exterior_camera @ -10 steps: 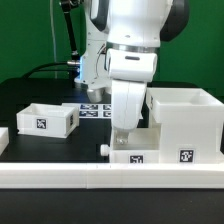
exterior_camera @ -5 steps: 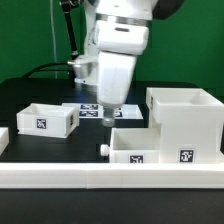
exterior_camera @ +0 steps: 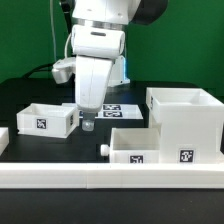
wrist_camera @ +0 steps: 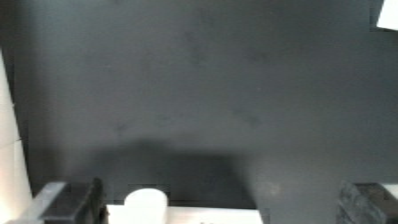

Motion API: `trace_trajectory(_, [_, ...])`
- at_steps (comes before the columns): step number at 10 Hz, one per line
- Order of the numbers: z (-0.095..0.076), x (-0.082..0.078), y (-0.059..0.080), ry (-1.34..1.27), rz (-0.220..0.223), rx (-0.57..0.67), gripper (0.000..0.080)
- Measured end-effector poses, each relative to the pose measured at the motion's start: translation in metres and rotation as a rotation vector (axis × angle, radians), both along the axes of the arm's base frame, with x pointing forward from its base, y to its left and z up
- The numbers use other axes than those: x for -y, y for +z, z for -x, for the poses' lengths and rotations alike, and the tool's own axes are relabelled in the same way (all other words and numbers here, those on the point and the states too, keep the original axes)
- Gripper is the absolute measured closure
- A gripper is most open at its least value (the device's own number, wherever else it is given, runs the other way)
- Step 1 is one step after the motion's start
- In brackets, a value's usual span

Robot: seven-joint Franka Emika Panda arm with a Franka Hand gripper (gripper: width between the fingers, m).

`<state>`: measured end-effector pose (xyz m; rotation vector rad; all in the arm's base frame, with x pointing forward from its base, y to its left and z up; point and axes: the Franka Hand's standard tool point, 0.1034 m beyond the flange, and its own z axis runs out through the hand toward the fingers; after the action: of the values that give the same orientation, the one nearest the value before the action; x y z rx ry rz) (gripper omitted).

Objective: Assemble drawer

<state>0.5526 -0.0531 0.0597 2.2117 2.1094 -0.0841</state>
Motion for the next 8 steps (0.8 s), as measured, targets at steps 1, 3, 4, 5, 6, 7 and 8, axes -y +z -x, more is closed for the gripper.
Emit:
trace_trajectory(1, [0.001,0.004,-0.002,0.003,0.001,-0.003,0.015])
trace_trajectory(3, [-0.001,0.007,-0.01,0.038,-0.019,-0.016,0.015])
trace_trajectory(4, [0.0,0.016,-0.012,0.046,-0.055,-0.02,0.015])
trace_trajectory(5, [0.0,0.022,-0.015,0.041,-0.087,-0.026,0.015])
trace_trajectory(6, [-0.002,0.023,-0.017,0.041,-0.105,-0.026,0.015])
trace_trajectory(7, [-0.001,0.026,-0.018,0.054,-0.139,-0.034,0.015])
trace_trajectory(8, [-0.004,0.027,-0.019,0.041,-0.173,-0.033,0.015])
